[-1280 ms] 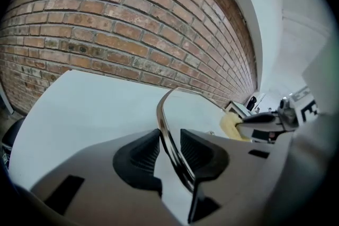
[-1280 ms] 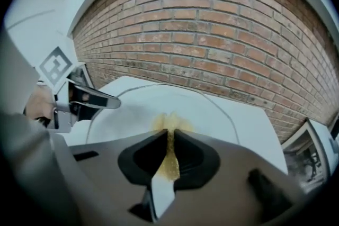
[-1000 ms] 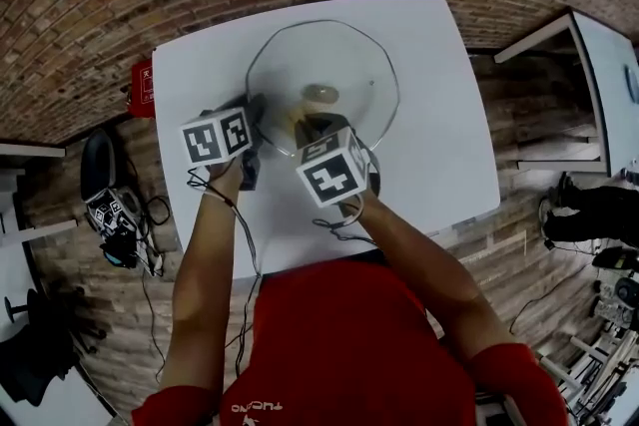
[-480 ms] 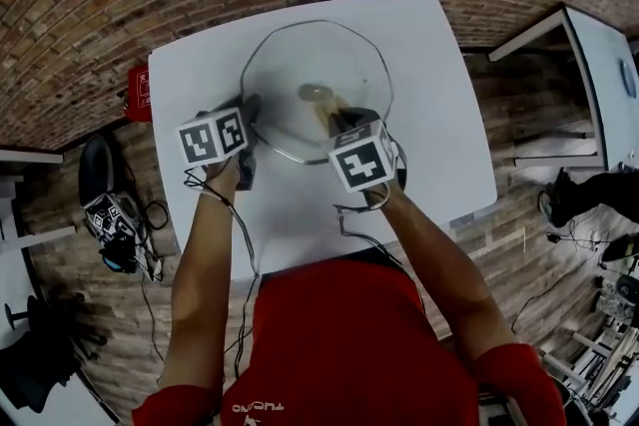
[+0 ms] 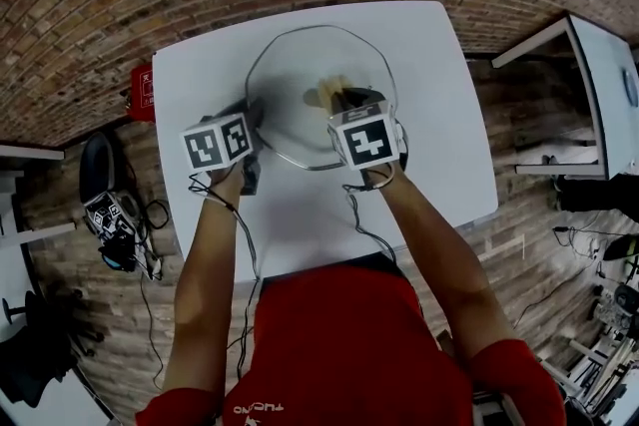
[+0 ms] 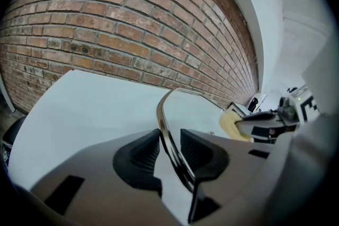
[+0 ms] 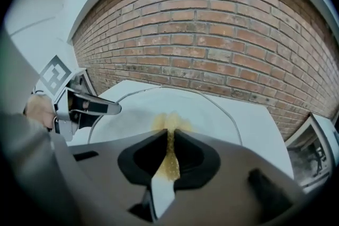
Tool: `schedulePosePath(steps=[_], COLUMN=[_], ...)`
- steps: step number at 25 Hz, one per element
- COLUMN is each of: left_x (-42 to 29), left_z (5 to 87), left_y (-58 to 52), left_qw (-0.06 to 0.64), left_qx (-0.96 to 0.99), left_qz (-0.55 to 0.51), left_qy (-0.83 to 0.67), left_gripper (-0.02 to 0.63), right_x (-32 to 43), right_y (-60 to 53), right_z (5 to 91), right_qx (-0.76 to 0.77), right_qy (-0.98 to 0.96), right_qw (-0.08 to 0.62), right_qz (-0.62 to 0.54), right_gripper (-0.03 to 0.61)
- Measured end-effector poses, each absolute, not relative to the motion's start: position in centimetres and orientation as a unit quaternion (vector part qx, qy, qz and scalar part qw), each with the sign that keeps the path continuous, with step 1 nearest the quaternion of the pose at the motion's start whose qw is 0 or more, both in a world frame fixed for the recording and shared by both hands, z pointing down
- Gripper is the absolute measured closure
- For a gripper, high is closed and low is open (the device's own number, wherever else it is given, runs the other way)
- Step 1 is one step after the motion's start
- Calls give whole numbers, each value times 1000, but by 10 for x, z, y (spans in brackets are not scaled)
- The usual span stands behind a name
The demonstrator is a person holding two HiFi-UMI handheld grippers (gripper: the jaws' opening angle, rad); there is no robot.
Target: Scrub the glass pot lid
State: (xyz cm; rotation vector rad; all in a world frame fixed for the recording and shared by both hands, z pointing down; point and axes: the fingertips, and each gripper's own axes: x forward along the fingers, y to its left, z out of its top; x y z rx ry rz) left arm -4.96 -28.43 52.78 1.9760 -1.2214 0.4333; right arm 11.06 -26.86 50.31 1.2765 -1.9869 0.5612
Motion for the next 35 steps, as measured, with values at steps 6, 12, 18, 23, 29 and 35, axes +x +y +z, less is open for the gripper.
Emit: schedulePosePath(steps=[6, 12, 18, 23, 29, 35], left_x=[-50, -50, -56, -62, -43, -11], left_z=[527, 527, 509, 459, 362, 310], left_y=[-283, -285, -286, -280, -255, -221], left_qw=[378, 369, 340, 278, 161, 63], left_qx=[772, 779, 790, 810, 859, 879], left_qz=[177, 175, 156, 117, 23, 11], left_qy=[-479, -476, -486, -504, -485, -473], left_gripper=[483, 477, 446, 445, 449, 543], right_x=[87, 81, 87, 92, 82, 78], right_y=[-297, -303, -302, -294, -264, -232], right_z=[517, 523, 505, 460, 372, 320], right_qx=[483, 478, 479, 474, 431, 409], right_qy=[-765, -767, -785, -829, -893, -911], right_qw=[364, 367, 330, 247, 116, 54], right_qz=[223, 222, 212, 167, 66, 14], right_gripper=[526, 525, 465, 459, 464, 522])
